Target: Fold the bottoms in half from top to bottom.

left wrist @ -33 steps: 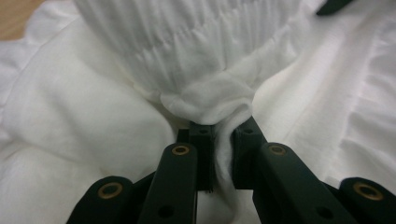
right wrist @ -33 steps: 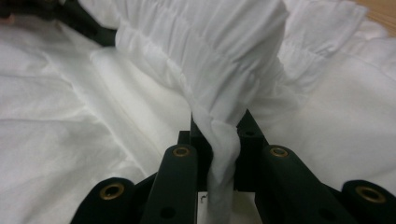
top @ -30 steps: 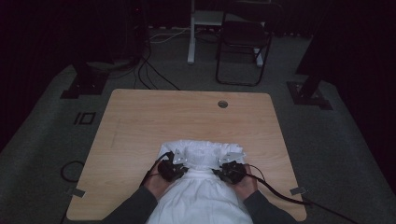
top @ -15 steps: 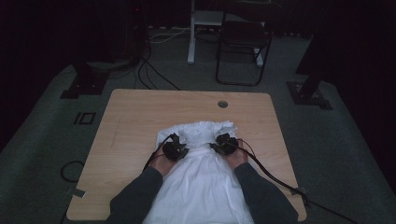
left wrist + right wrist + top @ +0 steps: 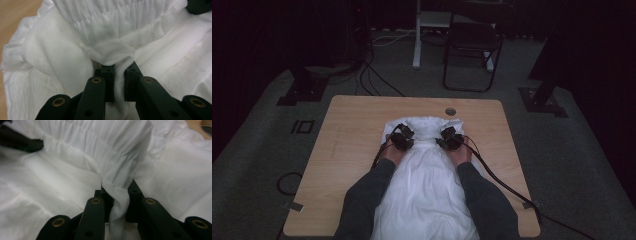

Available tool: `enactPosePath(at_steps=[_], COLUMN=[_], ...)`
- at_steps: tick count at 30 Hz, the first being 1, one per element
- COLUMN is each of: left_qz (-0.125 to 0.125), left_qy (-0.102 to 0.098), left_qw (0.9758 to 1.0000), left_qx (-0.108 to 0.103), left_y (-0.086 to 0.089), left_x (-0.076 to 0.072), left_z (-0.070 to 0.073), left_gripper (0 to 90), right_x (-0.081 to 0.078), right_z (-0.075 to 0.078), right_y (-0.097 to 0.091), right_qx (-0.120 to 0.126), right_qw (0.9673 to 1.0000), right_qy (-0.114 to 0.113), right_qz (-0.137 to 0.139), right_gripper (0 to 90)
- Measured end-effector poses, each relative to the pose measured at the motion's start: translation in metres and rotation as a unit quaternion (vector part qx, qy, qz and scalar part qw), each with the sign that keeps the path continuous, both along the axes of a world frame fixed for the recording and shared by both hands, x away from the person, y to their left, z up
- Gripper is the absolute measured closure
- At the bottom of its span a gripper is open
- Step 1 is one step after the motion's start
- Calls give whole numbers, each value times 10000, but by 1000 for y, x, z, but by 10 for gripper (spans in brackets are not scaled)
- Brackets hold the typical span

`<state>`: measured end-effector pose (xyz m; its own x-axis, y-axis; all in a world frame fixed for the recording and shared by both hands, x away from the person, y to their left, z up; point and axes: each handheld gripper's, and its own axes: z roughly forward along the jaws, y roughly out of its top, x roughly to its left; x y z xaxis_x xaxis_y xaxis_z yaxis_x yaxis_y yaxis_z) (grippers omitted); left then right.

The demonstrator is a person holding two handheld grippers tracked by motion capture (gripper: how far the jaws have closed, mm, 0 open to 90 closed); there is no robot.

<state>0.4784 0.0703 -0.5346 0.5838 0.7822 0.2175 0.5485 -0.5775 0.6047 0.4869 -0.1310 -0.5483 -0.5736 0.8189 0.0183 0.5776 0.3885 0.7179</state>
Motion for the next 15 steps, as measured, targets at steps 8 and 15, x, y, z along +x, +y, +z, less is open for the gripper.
enactPosePath(at_steps=[8,15], left_qz=[-86,-498], left_qy=[86,-645], left_qw=[9983,9876], left_qx=[-567,-1340], left_y=[13,26], left_x=[-1,-36], left_z=[21,86], left_gripper=[835,838], right_x=[1,-21], right_z=[17,72], right_y=[-4,-23], right_qx=[86,635], right_qw=[9999,9945], right_qy=[-119,-777], right_qz=[65,286], right_gripper=[813,814])
